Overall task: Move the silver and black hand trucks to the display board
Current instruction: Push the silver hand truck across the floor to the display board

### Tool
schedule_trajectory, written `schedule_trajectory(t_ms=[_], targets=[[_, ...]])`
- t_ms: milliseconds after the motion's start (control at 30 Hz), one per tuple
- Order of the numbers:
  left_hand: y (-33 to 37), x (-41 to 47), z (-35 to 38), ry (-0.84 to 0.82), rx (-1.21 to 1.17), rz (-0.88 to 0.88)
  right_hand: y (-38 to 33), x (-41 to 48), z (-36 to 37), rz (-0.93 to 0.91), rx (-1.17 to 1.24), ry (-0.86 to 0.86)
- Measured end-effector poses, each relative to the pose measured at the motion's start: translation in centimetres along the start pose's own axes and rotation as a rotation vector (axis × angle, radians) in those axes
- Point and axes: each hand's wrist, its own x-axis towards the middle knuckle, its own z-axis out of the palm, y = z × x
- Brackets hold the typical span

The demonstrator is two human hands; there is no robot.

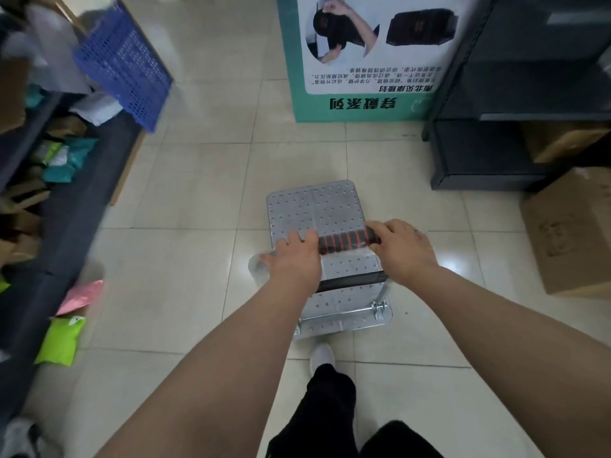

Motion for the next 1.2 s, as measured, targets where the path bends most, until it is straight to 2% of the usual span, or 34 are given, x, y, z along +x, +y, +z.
schedule_trajectory(t_ms=[167, 267, 500, 700, 867, 967, 1200], targets=[[0.0, 6.6, -3.3, -0.058, 0.021, 0.010, -0.2, 7.1, -1.5, 0.001, -0.014, -0.002], [0.2, 9.1, -4.1, -0.037, 0.023, 0.012, 0.2, 10.0, -2.2, 0.004, -0.030, -0.030], [0.8, 14.1, -6.4, -0.083, -0.009, -0.033, 1.0, 16.0, -4.7, -0.109, -0.007, -0.053], [1.5, 17.7, -9.5, -0.125, -0.062, -0.087, 1.4, 21.0, -7.9, -0.172, -0.043, -0.183], [2.2, 17.3, -9.3, -0.080, -0.076, -0.096, 2.4, 22.1, -8.6, -0.234, -0.156, -0.209], [2.2, 16.5, -9.0, -0.019, -0.127, -0.129, 2.2, 22.5, -9.1, -0.287, -0.174, -0.159], [0.7, 12.6, -8.5, 0.073, -0.220, -0.318, -3.2, 21.7, -8.8, -0.612, -0.176, -0.161]])
